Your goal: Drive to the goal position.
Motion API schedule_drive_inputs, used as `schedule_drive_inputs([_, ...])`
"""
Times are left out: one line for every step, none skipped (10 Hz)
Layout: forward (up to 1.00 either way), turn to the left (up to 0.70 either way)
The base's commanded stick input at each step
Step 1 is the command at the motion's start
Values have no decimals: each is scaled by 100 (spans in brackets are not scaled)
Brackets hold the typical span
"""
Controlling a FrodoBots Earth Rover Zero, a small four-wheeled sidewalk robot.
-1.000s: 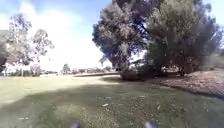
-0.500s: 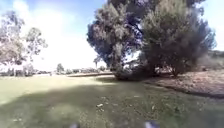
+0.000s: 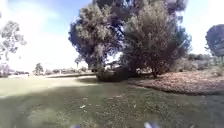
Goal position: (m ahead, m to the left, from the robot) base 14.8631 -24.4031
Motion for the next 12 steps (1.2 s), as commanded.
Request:
schedule_drive_inputs([0,-70])
schedule_drive_inputs([0,-70])
schedule_drive_inputs([0,-70])
schedule_drive_inputs([0,-70])
schedule_drive_inputs([0,-70])
schedule_drive_inputs([0,-70])
schedule_drive_inputs([0,-70])
schedule_drive_inputs([0,-70])
schedule_drive_inputs([0,-70])
schedule_drive_inputs([0,-70])
schedule_drive_inputs([0,-70])
schedule_drive_inputs([0,-70])
